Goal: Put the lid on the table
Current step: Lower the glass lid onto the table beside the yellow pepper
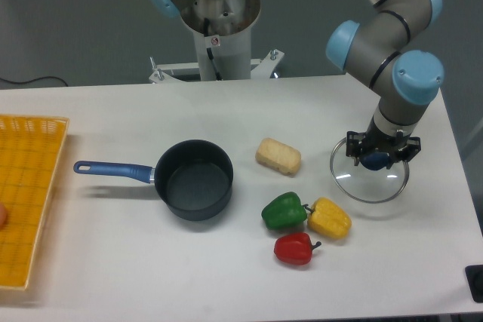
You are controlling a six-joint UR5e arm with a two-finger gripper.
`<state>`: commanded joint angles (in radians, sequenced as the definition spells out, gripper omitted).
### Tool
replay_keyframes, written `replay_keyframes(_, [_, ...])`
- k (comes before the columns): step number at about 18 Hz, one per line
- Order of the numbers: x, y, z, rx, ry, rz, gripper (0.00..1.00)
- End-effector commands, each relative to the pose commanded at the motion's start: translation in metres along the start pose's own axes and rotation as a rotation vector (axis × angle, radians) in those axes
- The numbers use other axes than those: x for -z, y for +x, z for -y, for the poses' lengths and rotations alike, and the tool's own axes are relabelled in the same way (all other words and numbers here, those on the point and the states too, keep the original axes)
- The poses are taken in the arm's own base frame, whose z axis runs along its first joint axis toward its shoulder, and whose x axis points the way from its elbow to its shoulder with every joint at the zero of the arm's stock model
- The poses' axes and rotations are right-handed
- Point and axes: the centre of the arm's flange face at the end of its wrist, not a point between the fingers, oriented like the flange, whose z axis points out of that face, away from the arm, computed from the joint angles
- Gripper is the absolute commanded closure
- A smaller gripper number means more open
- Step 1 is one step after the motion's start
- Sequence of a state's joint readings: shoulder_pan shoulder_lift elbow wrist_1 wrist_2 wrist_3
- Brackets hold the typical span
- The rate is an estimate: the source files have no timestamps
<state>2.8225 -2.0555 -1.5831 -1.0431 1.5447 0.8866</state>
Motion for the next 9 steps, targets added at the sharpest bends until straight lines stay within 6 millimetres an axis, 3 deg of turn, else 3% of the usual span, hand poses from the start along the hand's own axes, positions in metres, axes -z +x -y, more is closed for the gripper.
replay_keyframes(9, [-0.022, -0.006, 0.004, -0.012, 0.001, 0.007, 0.37])
